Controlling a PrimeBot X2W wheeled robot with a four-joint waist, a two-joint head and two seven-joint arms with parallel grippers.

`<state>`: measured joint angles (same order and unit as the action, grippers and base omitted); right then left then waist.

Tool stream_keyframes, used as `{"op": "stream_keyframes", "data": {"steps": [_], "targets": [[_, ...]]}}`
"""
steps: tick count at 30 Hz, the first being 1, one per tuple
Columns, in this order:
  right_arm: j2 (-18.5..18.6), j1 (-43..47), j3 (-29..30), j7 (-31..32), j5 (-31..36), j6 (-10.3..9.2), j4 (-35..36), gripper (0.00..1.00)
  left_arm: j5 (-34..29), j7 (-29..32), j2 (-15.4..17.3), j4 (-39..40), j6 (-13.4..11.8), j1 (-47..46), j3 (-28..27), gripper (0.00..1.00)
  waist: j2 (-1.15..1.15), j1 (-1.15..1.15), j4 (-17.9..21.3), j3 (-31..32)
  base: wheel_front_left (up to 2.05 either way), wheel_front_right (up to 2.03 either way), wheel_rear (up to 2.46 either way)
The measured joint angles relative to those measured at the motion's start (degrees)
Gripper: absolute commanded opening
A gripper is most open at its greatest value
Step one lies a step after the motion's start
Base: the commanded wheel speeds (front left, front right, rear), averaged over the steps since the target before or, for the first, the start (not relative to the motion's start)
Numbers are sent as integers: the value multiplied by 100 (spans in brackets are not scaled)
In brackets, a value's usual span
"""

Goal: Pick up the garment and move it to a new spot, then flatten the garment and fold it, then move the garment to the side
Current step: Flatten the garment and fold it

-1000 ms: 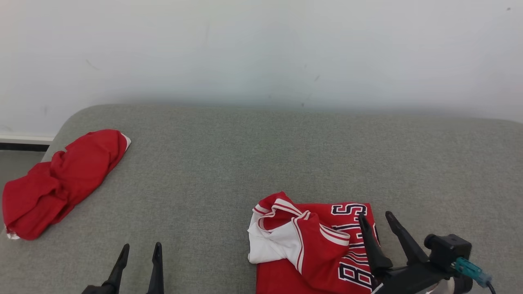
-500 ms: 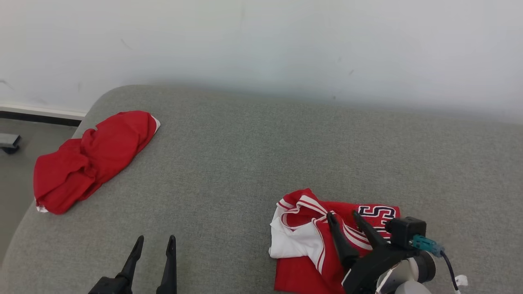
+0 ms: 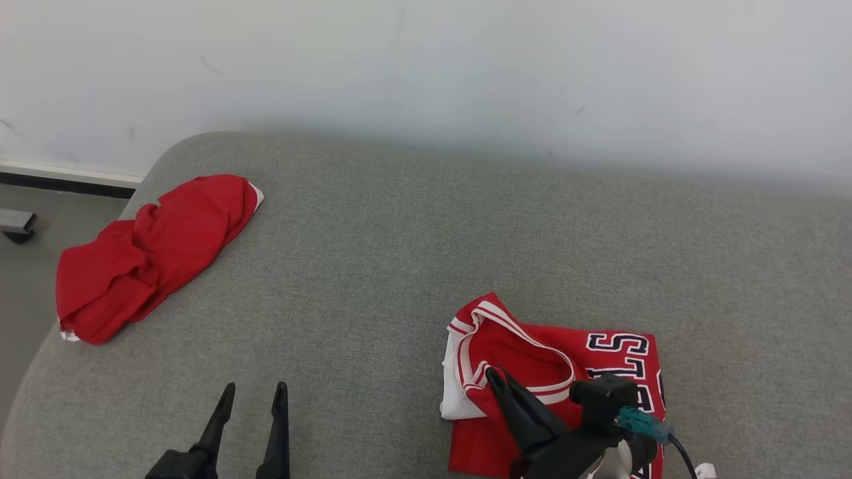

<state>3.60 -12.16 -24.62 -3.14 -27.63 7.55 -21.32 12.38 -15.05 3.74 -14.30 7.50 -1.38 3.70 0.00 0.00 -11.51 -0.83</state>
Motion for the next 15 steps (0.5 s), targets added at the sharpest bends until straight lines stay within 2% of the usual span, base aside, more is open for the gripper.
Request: {"op": "stream_keyframes", "data": {"steps": [4, 9, 10, 11, 15], "targets": [[153, 91, -382, -76, 104, 0, 249, 0, -1, 0, -18, -2, 0, -30, 52, 100, 0, 0, -29, -60, 0, 0, 0], [208, 222, -938, -66, 1, 0, 224, 0, 14, 0, -30, -46, 0, -90, 147, 100, 0, 0, -81, -120, 0, 0, 0], [214, 218, -993, -127, -26, 0, 190, 31, 15, 0, -33, -56, 0, -93, 154, 100, 0, 0, -88, -124, 0, 0, 0], [234, 210, -1054, -212, -43, 0, 147, 100, 15, 0, -35, -66, 0, -95, 159, 100, 0, 0, -92, -124, 0, 0, 0], [339, 105, -1260, -664, -18, 0, -85, 100, 23, 0, -46, -93, 0, -96, 158, 100, 0, 0, -71, -95, 0, 0, 0]]}}
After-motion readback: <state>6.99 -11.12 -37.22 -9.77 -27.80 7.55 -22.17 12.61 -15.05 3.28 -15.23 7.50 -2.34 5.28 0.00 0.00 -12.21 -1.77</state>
